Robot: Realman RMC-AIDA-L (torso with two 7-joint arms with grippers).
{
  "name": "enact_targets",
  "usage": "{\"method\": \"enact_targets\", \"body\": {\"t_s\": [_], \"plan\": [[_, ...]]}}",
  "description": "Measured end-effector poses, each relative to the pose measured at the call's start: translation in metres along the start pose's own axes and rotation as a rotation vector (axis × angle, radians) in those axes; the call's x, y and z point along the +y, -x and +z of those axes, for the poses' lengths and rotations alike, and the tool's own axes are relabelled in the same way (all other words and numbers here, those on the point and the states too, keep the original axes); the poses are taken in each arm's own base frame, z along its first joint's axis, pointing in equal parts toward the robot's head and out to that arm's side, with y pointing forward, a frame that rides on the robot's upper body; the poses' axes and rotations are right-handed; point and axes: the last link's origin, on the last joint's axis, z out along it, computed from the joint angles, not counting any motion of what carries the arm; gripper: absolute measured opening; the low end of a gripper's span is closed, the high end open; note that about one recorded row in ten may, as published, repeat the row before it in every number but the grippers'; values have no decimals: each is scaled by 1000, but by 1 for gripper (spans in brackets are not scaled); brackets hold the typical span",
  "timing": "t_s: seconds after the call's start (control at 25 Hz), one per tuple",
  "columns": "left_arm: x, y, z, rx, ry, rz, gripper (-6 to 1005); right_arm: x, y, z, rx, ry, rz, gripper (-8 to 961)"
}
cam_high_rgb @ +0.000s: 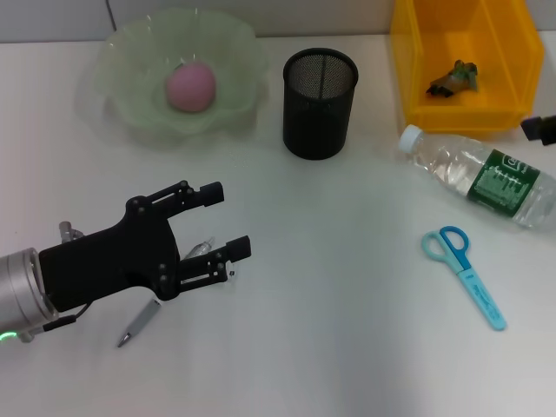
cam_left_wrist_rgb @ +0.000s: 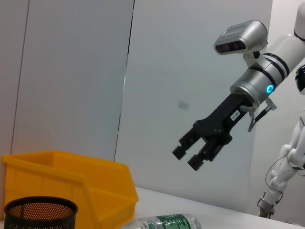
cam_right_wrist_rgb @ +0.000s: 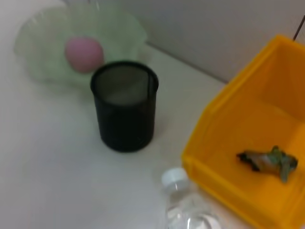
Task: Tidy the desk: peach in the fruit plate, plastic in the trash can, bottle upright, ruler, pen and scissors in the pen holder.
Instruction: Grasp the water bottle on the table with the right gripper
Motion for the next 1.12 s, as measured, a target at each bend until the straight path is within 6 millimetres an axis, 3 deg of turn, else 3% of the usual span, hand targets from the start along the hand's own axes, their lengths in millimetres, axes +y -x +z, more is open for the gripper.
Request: {"method": "enact_targets", "body": {"t_s": [0.24, 1.12], "plan": [[0, 0, 0, -2, 1, 0, 783, 1, -2, 14, 91, 42, -14, 795], [2, 2, -1, -2, 1, -5, 782, -6, -1, 28, 256, 36, -15, 795]]}}
